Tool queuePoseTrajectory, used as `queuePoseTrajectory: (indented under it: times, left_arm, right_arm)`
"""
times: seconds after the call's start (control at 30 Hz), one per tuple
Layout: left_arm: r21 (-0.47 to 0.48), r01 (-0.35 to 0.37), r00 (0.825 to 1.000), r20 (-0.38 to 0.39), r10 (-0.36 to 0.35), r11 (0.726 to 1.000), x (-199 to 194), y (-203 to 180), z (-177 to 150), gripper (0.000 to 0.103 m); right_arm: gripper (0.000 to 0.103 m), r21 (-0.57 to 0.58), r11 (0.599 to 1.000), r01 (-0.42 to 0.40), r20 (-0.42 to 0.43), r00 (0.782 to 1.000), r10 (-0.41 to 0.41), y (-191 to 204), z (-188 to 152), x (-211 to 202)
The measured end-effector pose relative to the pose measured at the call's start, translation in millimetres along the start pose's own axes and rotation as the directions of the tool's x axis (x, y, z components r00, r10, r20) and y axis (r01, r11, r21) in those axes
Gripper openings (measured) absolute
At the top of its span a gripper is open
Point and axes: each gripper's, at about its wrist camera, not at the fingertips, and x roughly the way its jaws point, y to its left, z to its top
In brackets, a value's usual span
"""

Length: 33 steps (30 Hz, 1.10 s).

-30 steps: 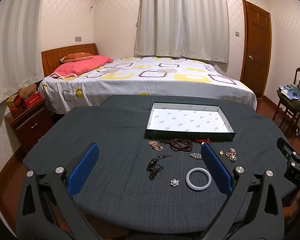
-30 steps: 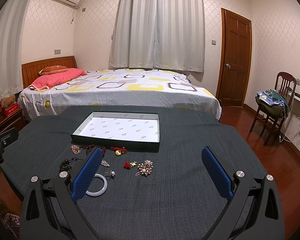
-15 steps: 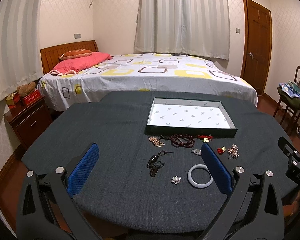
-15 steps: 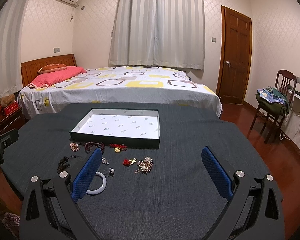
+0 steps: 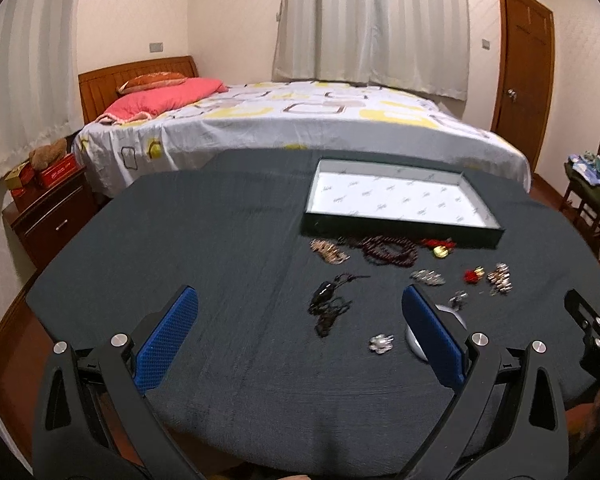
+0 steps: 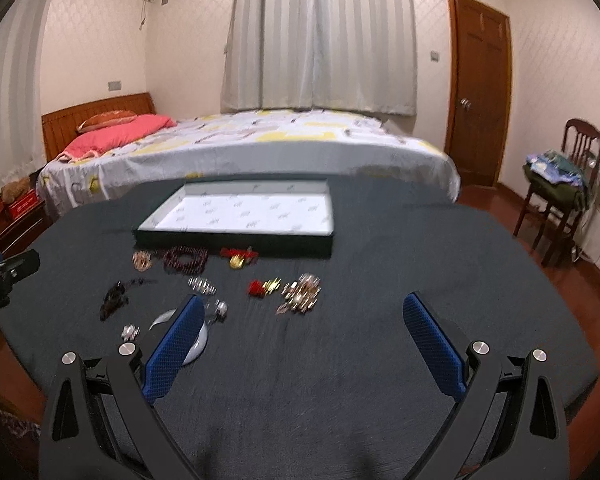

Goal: Organize jewelry
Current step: 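Grasp the white jade bangle with the right gripper while the left gripper approaches the pearl flower brooch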

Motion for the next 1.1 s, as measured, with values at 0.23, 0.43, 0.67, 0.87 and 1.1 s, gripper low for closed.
queuePoseTrajectory:
  times: [0.23, 0.43, 0.67, 0.87, 1.1]
  left_arm:
    - [-0.032, 0.006, 0.997, -0.072, -0.008, 0.999, 29.3, 16.6, -8.6, 0.099]
    - [-0.040, -0.021, 0.995, -0.095, 0.017, 0.999, 42.4, 32.1, -11.3, 0.099]
    - [-0.134, -0.007, 0.990, -0.144, -0.012, 0.991, 56.4, 56.1, -12.3, 0.099]
    - [-0.193, -0.003, 0.986, -0.164, -0.029, 0.981, 62.2, 65.9, -13.8, 0.099]
    - [-0.212, 0.002, 0.984, -0.176, -0.040, 0.977, 65.4, 65.1, -15.2, 0.099]
  right_arm:
    - [0.096, -0.044, 0.998, -0.050, -0.035, 0.998, 0.049, 28.1, -19.7, 22.8]
    - [0.096, -0.075, 0.992, -0.106, -0.068, 0.993, 0.101, 57.0, -25.5, 42.9]
    - [0.096, -0.072, 0.991, -0.116, -0.136, 0.985, 0.105, 81.2, -24.8, 73.0]
    - [0.096, -0.098, 0.988, -0.117, -0.200, 0.975, 0.095, 101.7, -26.7, 92.7]
    - [0.073, -0.112, 0.983, -0.144, -0.284, 0.953, 0.107, 108.9, -31.5, 107.4]
